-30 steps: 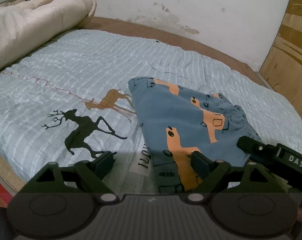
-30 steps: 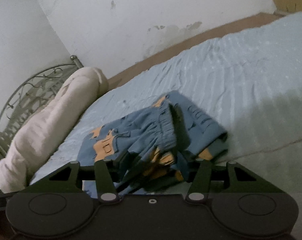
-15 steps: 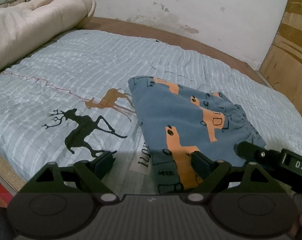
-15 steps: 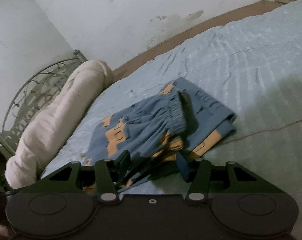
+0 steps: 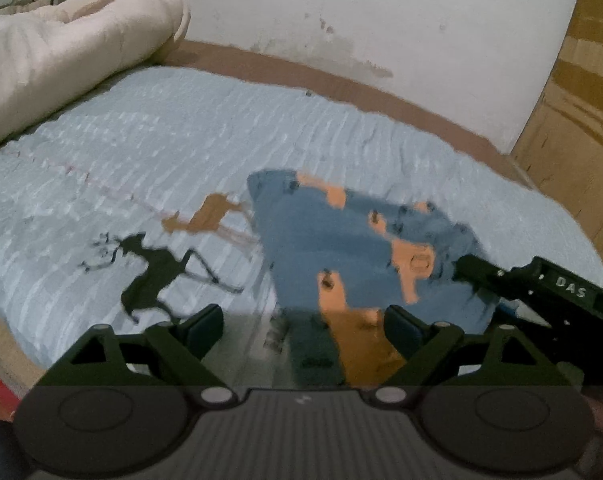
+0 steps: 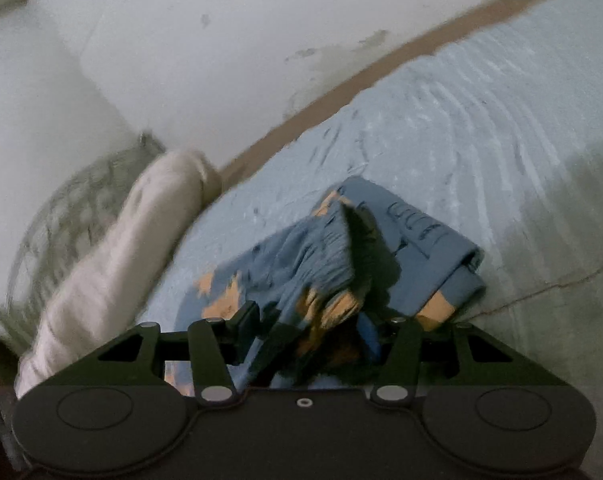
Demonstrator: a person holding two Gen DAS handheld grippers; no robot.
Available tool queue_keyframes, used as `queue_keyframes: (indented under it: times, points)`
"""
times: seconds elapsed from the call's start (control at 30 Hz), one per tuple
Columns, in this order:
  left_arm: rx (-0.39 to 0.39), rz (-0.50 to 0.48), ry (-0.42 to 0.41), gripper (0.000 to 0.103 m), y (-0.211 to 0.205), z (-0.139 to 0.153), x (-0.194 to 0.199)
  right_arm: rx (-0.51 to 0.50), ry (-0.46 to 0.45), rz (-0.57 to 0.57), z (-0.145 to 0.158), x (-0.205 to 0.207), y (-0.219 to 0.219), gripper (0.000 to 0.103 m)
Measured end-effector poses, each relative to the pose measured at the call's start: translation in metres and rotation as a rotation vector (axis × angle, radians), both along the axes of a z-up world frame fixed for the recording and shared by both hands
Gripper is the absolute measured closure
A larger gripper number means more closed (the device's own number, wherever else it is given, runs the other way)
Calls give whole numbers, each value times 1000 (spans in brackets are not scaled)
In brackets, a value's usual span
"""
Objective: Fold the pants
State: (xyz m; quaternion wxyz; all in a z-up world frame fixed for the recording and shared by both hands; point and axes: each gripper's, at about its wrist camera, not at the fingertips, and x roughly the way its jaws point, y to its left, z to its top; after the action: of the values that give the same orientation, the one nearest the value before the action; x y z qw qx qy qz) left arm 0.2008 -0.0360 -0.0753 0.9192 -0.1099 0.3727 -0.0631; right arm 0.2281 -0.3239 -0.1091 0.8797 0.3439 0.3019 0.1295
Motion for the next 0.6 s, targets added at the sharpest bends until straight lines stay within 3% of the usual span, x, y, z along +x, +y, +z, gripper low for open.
queue_keyframes:
  times: [0.1, 0.13, 0.2, 0.4, 0.6]
  points:
    - [-2, 2, -20, 13, -5, 8, 7, 69, 13, -44, -1, 8, -8, 63]
    - [3, 2, -22, 13, -7, 10, 10, 74, 15, -55, 1, 11, -10, 79]
    - [5, -1, -30, 13, -11, 13, 13, 66, 1, -64, 6, 13, -14, 84]
    - [40, -8, 14, 13, -18, 4, 22, -152, -128, -102, 39, 3, -18, 84]
    - [27, -4, 54, 12, -6, -9, 19, -269, -28, -39, 10, 9, -12, 74]
